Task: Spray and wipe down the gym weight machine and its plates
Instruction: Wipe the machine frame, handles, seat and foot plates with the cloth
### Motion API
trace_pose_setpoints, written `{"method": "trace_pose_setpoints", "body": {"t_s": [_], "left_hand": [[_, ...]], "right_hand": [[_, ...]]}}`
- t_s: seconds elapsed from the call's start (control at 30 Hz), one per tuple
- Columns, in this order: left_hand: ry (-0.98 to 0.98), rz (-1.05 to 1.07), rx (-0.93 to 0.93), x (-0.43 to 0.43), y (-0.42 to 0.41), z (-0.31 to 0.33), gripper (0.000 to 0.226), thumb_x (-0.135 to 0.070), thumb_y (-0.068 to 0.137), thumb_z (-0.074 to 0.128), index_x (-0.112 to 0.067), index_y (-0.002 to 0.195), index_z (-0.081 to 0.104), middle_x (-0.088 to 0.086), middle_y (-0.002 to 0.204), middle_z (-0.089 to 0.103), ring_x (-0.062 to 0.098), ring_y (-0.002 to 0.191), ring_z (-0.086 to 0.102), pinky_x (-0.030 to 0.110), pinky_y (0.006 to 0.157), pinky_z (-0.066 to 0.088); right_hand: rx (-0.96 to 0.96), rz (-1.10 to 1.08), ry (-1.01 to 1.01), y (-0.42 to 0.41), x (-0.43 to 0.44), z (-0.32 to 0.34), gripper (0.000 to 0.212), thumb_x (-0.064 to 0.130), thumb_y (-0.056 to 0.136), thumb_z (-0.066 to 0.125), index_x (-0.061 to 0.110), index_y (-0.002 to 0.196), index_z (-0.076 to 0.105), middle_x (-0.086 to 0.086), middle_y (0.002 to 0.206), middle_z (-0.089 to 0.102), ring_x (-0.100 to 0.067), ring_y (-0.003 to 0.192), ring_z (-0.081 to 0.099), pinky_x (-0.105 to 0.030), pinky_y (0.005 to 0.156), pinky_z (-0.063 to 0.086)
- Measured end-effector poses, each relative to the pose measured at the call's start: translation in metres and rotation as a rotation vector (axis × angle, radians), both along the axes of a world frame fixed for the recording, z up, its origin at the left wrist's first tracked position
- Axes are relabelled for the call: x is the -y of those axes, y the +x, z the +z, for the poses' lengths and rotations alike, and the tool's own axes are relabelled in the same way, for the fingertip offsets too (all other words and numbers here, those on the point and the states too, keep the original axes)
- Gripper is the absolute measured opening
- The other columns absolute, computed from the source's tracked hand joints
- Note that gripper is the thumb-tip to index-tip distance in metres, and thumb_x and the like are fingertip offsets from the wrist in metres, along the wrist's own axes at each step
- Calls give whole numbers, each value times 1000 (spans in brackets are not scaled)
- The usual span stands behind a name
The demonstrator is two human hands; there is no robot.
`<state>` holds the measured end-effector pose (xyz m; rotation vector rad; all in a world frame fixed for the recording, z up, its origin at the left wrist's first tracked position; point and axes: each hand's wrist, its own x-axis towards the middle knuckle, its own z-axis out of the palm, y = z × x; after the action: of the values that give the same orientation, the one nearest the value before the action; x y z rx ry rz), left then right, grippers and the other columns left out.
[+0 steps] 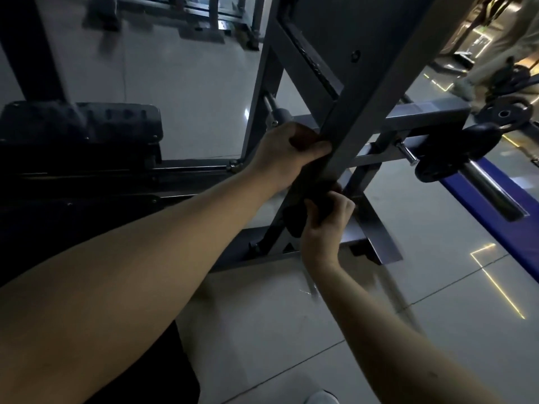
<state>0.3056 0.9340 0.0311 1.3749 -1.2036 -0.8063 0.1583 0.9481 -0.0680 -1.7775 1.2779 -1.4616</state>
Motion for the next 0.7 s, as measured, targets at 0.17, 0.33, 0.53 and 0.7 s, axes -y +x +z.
{"method": "trace_pose_setpoints", "body": {"t_s": [0.17, 0.33, 0.53, 0.7], "left_hand": [[8, 10, -13, -2, 0, 1, 26, -34, 85, 81, -17, 102, 71, -9, 98, 73, 2, 90, 70, 21, 84, 56], [-16, 4, -40, -2, -1, 0, 23, -29, 87, 80, -16, 102, 70, -8, 96, 73, -1, 86, 69, 12, 77, 53], [-30, 17, -26, -2, -1, 0, 25, -32, 86, 80, -16, 103, 70, -7, 99, 73, 2, 91, 69, 17, 82, 54], [-21, 2, 46, 0, 2, 1, 26, -35, 88, 78, -15, 104, 70, -10, 99, 71, -5, 89, 66, 4, 71, 46]], "right_hand": [[32, -69, 122, 10, -4, -33, 28, -4, 95, 62, 9, 115, 47, -11, 121, 40, 2, 106, 46, -8, 97, 39], [-58, -53, 426, 6, -6, -76, 24, -3, 93, 60, 15, 105, 49, -10, 113, 49, -6, 100, 50, -11, 94, 40], [39, -79, 353, 11, -3, -49, 23, 1, 94, 62, 15, 107, 49, -10, 114, 51, -18, 101, 54, -21, 92, 48], [78, -84, 276, 16, -2, -51, 25, 7, 95, 67, 19, 105, 48, -10, 114, 53, -17, 101, 55, -15, 88, 47]]}}
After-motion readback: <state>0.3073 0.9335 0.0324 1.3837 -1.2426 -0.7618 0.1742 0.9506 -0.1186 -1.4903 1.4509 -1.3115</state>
